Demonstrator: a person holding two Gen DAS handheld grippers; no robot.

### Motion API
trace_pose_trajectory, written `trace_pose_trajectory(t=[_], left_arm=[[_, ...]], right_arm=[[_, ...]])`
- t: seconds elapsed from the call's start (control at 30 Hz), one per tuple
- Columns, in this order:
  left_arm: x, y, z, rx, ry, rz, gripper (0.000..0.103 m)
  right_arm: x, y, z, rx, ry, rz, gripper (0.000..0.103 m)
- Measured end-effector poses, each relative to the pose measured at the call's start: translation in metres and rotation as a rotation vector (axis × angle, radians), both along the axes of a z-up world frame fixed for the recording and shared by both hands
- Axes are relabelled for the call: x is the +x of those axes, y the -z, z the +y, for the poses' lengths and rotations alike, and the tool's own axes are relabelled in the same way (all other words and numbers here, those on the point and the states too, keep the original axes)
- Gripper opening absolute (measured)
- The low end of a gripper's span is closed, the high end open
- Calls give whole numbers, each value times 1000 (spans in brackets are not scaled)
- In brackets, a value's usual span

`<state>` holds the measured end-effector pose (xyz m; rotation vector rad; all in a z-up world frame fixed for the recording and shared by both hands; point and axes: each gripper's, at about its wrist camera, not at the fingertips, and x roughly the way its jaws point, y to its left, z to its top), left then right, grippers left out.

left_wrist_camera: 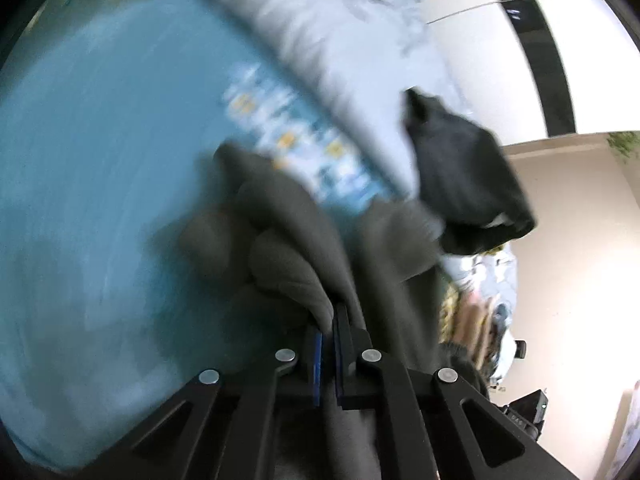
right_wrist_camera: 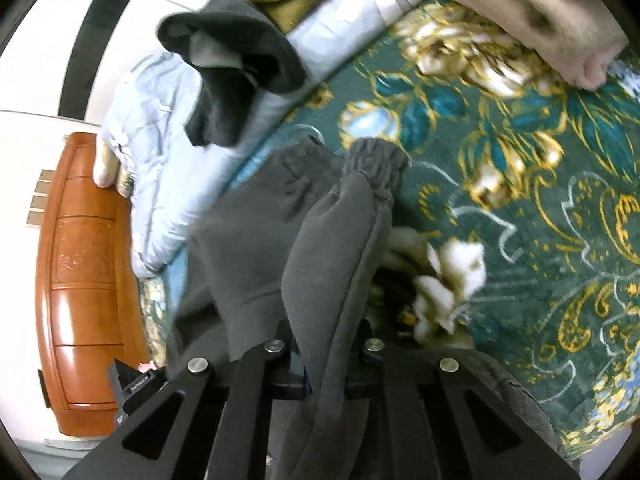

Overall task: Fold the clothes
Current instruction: 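Lower the sweatpants flat onto the rug with both tools and open them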

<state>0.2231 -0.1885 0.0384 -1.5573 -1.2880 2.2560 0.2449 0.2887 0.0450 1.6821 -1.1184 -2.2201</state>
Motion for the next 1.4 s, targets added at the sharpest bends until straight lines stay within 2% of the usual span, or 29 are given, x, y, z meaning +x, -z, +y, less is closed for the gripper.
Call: trace_pose_trajectory(t=[0.07, 0.13, 0.27, 0.33, 0.37, 0.43, 0.47, 0.5, 0.67, 0.73, 0.8, 0.87, 0.93, 1.07, 1.17, 1.23, 1.3, 1.4], left_arm=[[-25, -38, -3, -42, 8, 91, 4], [-46, -102, -11, -95, -6, 268, 4], [-48, -207, -32, -135, -55, 541, 4], [-35, -229, -46, -152, -97, 616, 4], [-26, -229, -54, -171, -121, 624, 5], [-7, -204, -68, -209, -154, 570, 5], [0, -176, -69, -216, -152, 497, 5], [7, -149, -69, -223, -150, 423, 5], [42, -17, -69, -233, -155, 76, 5], [54, 26, -69, -211, -178, -34, 5], [64, 52, -70, -168, -202, -90, 5], [60, 48, -69, -166, -199, -81, 5], [50, 34, -68, -181, -188, -39, 5], [26, -26, -64, -235, -146, 131, 5], [23, -58, -64, -247, -130, 242, 5], [28, -55, -64, -253, -116, 234, 5], [33, -31, -67, -253, -114, 152, 5], [50, 20, -71, -242, -139, 3, 5]], right_arm=[[-12, -18, 1, -7, 5, 40, 9], [-27, -46, 4, -12, 8, 107, 9], [-37, -118, 15, -24, 36, 312, 9], [-23, -133, 24, -17, 71, 391, 9], [-16, -140, 28, -13, 88, 430, 9], [-2, -154, 37, -5, 123, 509, 9], [5, -162, 41, -1, 140, 548, 9], [12, -151, 43, 16, 138, 525, 9], [43, -38, 39, 125, 76, 183, 9], [57, 6, 40, 108, 97, 65, 9], [69, 39, 49, 38, 162, -13, 9], [76, 49, 56, -33, 202, -30, 9], [75, 46, 55, -27, 199, -23, 9], [58, 9, 39, 47, 155, 56, 9], [56, -14, 44, 52, 146, 142, 9], [60, -17, 46, 62, 136, 151, 9], [65, -3, 49, 59, 142, 108, 10], [74, 24, 54, 43, 161, 19, 10]])
